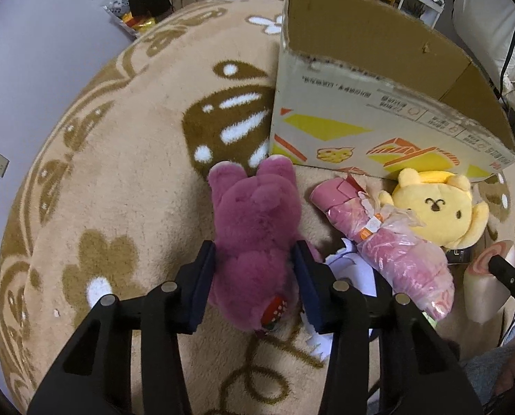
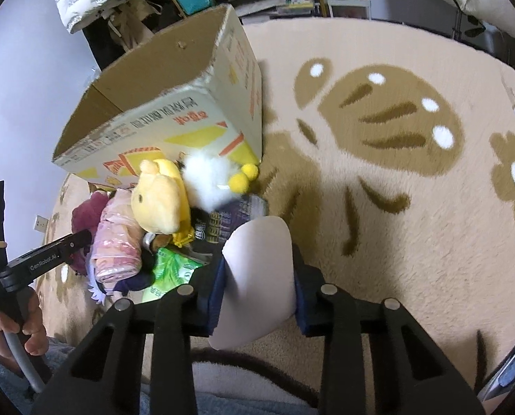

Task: Organize soft objects
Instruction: 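Carry the roll cushion into the box with the right gripper while the left gripper grasps the pink bear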

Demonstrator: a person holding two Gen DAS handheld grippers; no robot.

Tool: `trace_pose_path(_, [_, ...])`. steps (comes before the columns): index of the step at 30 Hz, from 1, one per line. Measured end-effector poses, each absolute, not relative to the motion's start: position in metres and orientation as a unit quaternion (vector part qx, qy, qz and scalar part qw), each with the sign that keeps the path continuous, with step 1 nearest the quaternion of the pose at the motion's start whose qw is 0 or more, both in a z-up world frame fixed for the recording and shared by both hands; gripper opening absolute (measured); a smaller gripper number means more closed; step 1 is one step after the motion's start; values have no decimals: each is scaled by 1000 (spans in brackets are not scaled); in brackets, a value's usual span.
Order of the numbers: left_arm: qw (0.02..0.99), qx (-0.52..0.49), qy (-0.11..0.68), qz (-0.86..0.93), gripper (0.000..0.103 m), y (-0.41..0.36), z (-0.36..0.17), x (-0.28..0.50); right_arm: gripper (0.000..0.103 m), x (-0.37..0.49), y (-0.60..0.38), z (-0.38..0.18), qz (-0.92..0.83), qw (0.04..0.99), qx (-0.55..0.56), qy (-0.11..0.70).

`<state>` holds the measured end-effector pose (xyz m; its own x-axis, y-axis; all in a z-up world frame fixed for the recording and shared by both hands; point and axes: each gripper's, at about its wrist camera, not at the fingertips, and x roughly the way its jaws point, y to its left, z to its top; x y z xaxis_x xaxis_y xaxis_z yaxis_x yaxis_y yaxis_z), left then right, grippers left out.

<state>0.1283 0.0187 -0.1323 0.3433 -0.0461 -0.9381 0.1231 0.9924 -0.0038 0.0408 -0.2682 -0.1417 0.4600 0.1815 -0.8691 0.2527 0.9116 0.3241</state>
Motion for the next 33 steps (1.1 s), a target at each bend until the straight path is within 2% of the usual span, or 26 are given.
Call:
trace_pose_path(4, [834,36,548,-50,43,16,-115,114,33,38,-257,-132,-19,847,202,492])
trace_pose_path(6, [845,32,531,-54,33,16,-103,108,32,27,-269,-120,-9,860,198,471])
trace_pose_path(10, [870,35,489,-57,31,15,-81,95,31,21,-262,-102,0,884,186,430])
trace_pose_path(11, [870,36,488,-62,27,14,-79,95,31,20,-261,-99,1,888,184,421])
trace_pose_path(14, [861,23,503,-73,25,17,-84,100,31,18,-260,-91,6,897,178,405])
trace_pose_path(24, [872,41,481,-81,25,9,-74,88,30,12,-255,-78,19,914,168,369])
trace_pose_path(33, [919,9,384,-90,25,12,-23,71,29,11,-244,-52,31,946,128,296])
